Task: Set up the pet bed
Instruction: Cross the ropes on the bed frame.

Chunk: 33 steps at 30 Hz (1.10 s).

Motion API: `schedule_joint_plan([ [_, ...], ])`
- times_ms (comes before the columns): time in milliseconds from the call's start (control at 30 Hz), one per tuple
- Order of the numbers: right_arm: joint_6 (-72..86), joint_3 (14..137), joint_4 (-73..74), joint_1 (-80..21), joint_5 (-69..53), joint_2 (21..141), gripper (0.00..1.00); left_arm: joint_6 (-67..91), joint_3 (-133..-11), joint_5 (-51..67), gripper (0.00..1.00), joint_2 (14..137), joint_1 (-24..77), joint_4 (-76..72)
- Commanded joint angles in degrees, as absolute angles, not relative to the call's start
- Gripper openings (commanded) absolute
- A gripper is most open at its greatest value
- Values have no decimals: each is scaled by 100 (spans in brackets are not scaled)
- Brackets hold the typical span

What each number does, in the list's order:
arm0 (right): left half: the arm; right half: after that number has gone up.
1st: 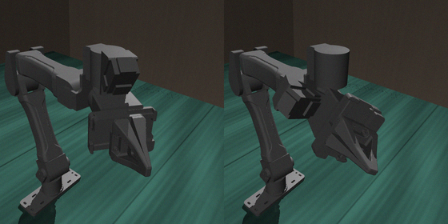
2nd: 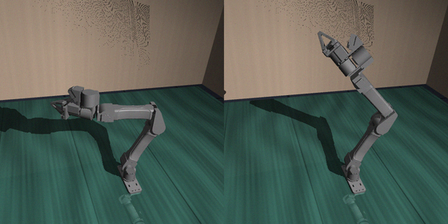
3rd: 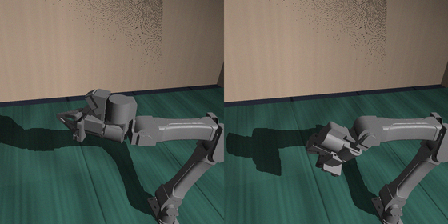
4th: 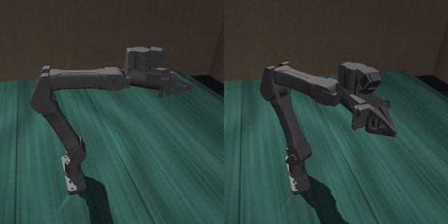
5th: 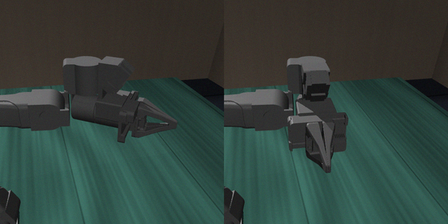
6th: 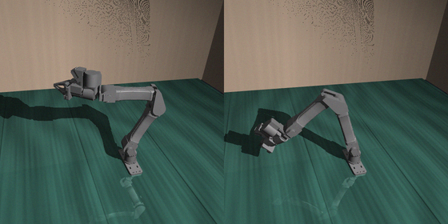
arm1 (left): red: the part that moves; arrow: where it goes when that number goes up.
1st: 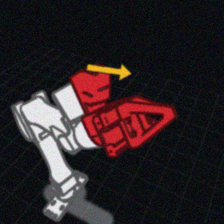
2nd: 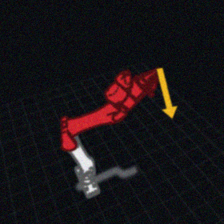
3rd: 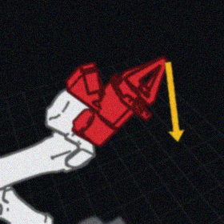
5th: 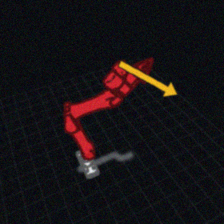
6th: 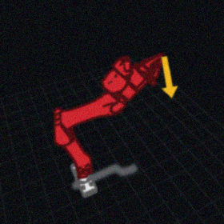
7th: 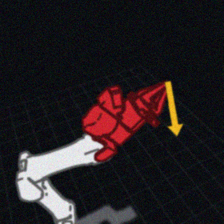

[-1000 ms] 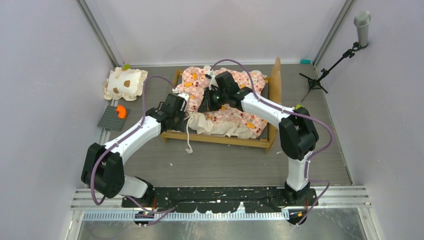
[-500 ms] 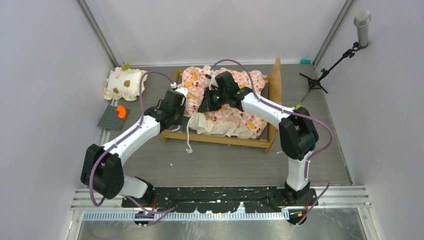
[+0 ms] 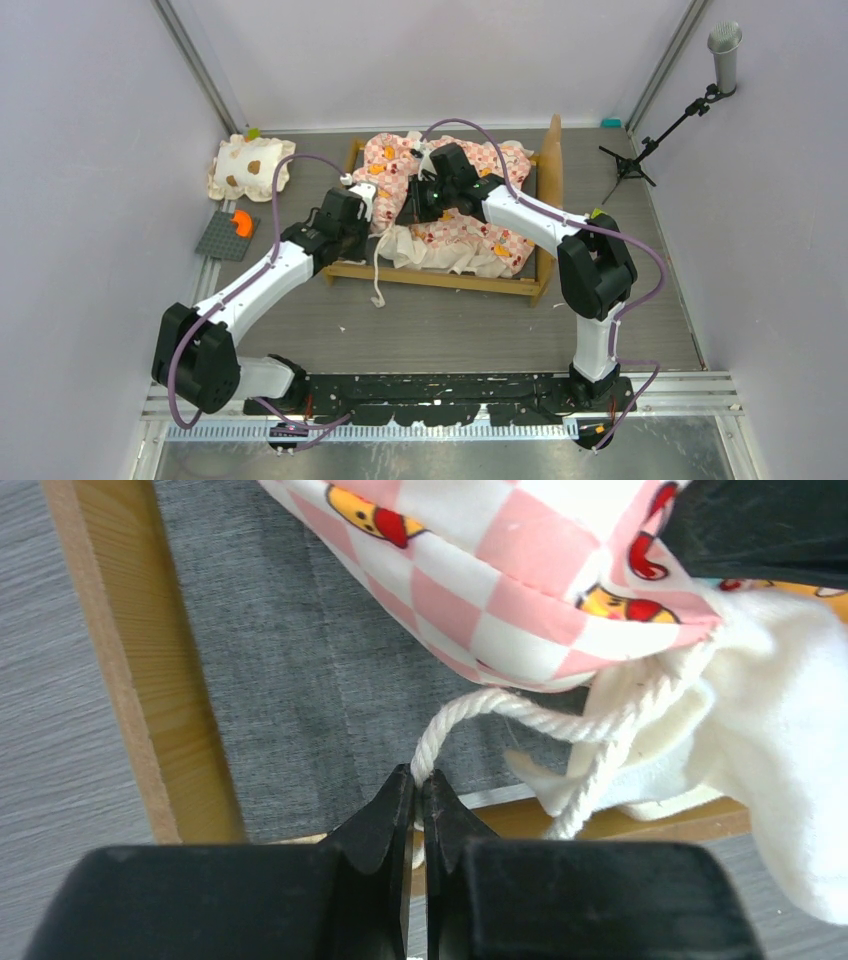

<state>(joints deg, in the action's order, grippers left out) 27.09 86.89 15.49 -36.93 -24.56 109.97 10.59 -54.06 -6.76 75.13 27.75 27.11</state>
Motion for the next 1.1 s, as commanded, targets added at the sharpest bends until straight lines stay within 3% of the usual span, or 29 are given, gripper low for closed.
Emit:
schedule_joint_plan([
  [0, 2661, 8879, 1573, -3726, -2453, 11024, 1, 1151, -5528, -217, 6, 7353, 2802, 2853],
  [200, 2672, 8879, 1579, -3739, -2465, 11014, 1, 1107, -5695, -288, 13, 7564, 2803, 3097],
  [367, 2654, 8877, 1592, -3745, -2457, 11012, 1, 1176, -5713, -387, 43, 7494, 2804, 3180],
  [433, 2652, 8885, 1591, -3737, -2458, 11010, 1, 1186, -5740, -409, 49, 7407, 2802, 3196],
  [733, 2645, 8891, 1603, -3752, -2462, 11038, 1, 1141, -5838, 203, 51, 7152, 2798, 3198],
  [1067, 2583, 8929, 1662, -3750, -2481, 11038, 1, 1279, -5428, -116, 51, 6594, 2771, 2852],
])
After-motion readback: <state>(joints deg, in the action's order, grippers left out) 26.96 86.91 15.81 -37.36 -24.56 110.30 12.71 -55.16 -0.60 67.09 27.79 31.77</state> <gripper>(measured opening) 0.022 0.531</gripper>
